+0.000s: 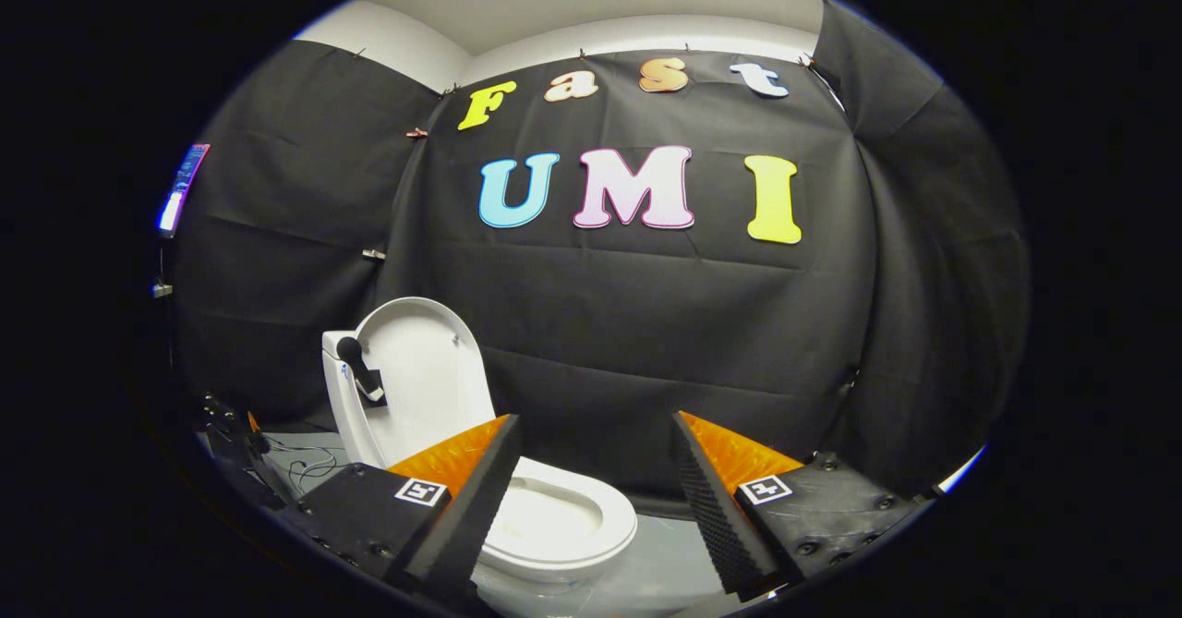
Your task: Open the toilet lid.
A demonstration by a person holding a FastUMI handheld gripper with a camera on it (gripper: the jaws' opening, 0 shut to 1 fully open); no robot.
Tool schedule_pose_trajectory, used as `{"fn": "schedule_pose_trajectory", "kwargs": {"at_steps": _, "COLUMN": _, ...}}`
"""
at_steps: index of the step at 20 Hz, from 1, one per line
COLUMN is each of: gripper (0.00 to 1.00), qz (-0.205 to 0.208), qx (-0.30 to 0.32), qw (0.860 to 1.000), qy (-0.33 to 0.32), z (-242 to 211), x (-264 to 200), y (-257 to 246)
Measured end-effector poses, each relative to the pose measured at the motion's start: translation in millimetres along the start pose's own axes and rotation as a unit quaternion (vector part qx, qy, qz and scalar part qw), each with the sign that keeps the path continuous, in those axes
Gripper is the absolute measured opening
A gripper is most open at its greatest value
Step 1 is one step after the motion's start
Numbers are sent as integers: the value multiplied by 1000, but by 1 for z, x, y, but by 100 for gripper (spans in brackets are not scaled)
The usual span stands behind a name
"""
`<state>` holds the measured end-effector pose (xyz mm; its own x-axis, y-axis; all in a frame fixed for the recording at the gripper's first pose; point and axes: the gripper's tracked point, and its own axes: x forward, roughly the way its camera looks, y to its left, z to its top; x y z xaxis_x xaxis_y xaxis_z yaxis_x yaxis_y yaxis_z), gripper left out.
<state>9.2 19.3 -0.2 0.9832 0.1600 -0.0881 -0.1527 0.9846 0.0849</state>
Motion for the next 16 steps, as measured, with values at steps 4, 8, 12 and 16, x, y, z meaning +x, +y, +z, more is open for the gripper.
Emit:
{"fn": "schedule_pose_trajectory", "kwargs": {"at_steps": 4, "gripper": 99, "qz": -5, "qx": 3, "qw": 1000, "qy": 0, "z": 1, "x": 0, "y": -6}}
{"fn": "schedule_pose_trajectory", "kwargs": {"at_steps": 8, "gripper": 99, "qz": -7, "qx": 6, "qw": 1000, "qy": 1, "z": 1, "x": 0, "y": -8}}
{"fn": "schedule_pose_trajectory", "kwargs": {"at_steps": 12, "gripper": 99, "qz": -3, "qx": 10, "qw": 1000, "qy": 1, "z": 1, "x": -1, "y": -6}}
{"fn": "schedule_pose_trajectory", "kwargs": {"at_steps": 16, "gripper": 99, "qz": 3, "qx": 4, "qw": 1000, "qy": -4, "z": 3, "x": 0, "y": -2}}
